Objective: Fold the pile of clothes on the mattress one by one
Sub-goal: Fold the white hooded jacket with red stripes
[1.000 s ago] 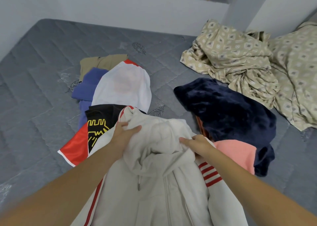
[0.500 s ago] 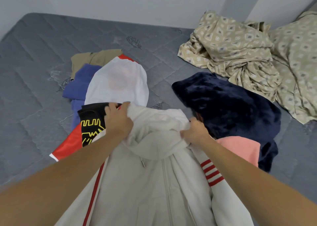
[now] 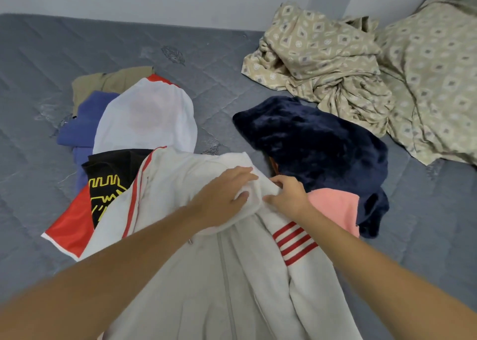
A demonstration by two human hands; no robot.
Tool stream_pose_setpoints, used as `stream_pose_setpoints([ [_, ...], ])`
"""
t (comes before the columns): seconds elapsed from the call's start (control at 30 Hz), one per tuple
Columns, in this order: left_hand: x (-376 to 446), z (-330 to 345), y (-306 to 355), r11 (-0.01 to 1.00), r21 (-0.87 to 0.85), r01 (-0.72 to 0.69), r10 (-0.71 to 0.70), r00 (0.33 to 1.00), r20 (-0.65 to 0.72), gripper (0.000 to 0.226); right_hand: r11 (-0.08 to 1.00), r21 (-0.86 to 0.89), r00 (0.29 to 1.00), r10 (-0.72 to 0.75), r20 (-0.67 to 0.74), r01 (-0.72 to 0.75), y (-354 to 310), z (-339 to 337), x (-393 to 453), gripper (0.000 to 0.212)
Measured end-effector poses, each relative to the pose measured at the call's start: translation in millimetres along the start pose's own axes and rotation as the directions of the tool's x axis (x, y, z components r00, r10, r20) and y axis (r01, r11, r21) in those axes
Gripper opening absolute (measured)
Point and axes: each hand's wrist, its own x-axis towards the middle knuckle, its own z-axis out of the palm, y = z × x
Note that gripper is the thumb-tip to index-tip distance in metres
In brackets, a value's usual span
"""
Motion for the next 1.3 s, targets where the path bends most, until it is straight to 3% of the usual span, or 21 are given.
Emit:
stream_pose_setpoints([
  [0.03,14.7,2.6,9.6,0.998,-0.052,-0.021,0.023,0.999,0.033,0.049,1.000,0.009,1.000,-0.014,-0.007,0.014,5.1,-5.5,2.1,0.012],
  [0.1,47.0,2.6,26.4,0.999,-0.054,0.001,0.009,0.984,0.177,0.066,0.998,0.010,0.998,-0.055,0.014,0.055,12.6,-17.3,4.7,0.028],
  [0.17,77.2,-2.7,40.7,0.997,0.074,0.003,-0.032,0.920,0.391,0.075,0.992,0.005,0.992,-0.123,0.035,0.123,18.0,-30.3,3.4,0.027],
  [0.23,99.5,-9.0,52.8,0.986,0.170,-0.003,-0.087,0.852,0.517,0.064,0.982,0.031,0.981,-0.190,0.050,0.189,24.1,-41.5,-1.8,0.027],
  [0.3,115.7,-15.0,65.2,0.977,0.212,0.012,-0.134,0.807,0.575,0.035,0.980,0.042,0.979,-0.197,0.059,0.194,31.5,-50.4,-8.8,0.027],
  [0.33,121.8,-18.1,73.1,0.974,0.224,0.011,-0.141,0.805,0.576,0.020,0.979,0.068,0.979,-0.194,0.057,0.190,36.1,-53.2,-11.5,0.024],
  [0.4,131.9,-25.2,84.9,0.979,0.201,0.011,-0.119,0.837,0.534,0.018,0.972,0.187,0.987,-0.154,0.036,0.145,39.1,-60.4,-19.8,0.020],
  [0.47,137.1,-31.3,93.7,0.986,0.166,0.022,-0.097,0.883,0.460,0.018,0.945,0.314,0.991,-0.119,0.056,0.096,42.7,-65.9,-28.6,0.037],
  [0.53,139.1,-32.9,93.2,0.989,0.139,0.055,-0.104,0.922,0.374,0.018,0.957,0.284,0.988,-0.088,0.124,0.050,53.7,-62.7,-35.4,0.052],
  [0.6,137.4,-30.2,89.0,0.986,0.134,0.098,-0.135,0.942,0.308,0.018,0.987,0.160,0.992,-0.018,0.126,-0.002,68.3,-59.3,-40.4,0.043],
  [0.67,135.7,-21.2,85.3,0.982,0.140,0.125,-0.161,0.945,0.285,0.010,0.994,0.104,1.000,-0.021,0.015,0.019,78.6,-65.7,-43.0,0.016],
  [0.73,134.2,-9.3,94.4,0.987,0.110,0.113,-0.144,0.932,0.334,0.009,0.992,0.004,0.989,-0.127,-0.081,0.128,85.2,-78.7,-46.1,0.030],
  [0.8,136.2,3.5,111.0,0.994,0.073,0.081,-0.105,0.894,0.437,0.021,0.982,-0.021,0.977,-0.188,-0.100,0.187,91.2,-88.0,-47.3,0.029],
  [0.9,147.0,15.6,126.5,0.997,0.079,-0.005,-0.035,0.868,0.496,0.013,0.972,0.166,0.982,-0.150,-0.111,0.167,102.8,-96.8,-42.3,0.030],
  [1.0,157.1,15.5,127.0,1.000,0.000,-0.006,0.006,0.939,0.344,0.011,0.869,0.494,0.995,-0.034,0.098,-0.019,115.1,-121.6,-45.6,0.024],
  [1.03,160.1,14.3,125.6,1.000,-0.023,-0.009,0.015,0.967,0.254,0.009,0.874,0.480,0.980,-0.032,0.198,-0.068,123.9,-128.2,-45.0,0.031],
  [1.1,165.1,11.4,127.7,0.999,-0.048,0.014,-0.008,0.992,0.125,0.001,0.958,0.284,0.959,-0.033,0.282,-0.051,144.0,-138.5,-41.5,0.040],
  [1.13,168.1,11.6,130.6,0.998,-0.043,0.038,-0.032,0.990,0.136,0.003,0.978,0.206,0.961,-0.032,0.273,-0.027,154.8,-143.9,-38.0,0.037],
  [1.2,174.1,17.5,141.5,0.998,0.010,0.054,-0.055,0.953,0.299,0.013,0.979,0.198,0.967,-0.091,0.236,0.044,173.8,-157.1,-32.0,0.026],
  [1.3,186.1,38.5,164.5,0.990,0.137,-0.010,-0.062,0.860,0.507,0.017,0.966,0.211,0.967,-0.186,0.174,0.148,190.7,-178.7,-26.5,0.046],
])
